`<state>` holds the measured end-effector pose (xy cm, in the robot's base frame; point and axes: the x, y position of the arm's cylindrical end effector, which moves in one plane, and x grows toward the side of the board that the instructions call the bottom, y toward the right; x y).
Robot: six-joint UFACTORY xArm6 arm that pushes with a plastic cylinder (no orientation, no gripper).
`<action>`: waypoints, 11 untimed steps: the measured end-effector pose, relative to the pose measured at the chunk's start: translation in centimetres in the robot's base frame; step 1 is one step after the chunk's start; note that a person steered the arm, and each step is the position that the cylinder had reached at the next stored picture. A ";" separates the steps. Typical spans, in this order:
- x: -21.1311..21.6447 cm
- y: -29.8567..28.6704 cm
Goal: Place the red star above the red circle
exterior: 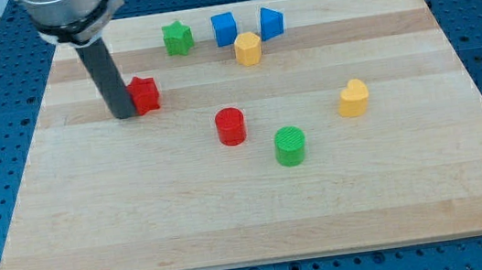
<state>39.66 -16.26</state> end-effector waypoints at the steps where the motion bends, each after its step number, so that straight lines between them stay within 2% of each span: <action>1: -0.1 2.4; 2: -0.4 2.6; 3: -1.1 -0.7; 4: -2.0 -0.4; 6: -2.1 3.6; 10: -3.2 3.6; 11: -3.5 1.9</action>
<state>36.13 -14.39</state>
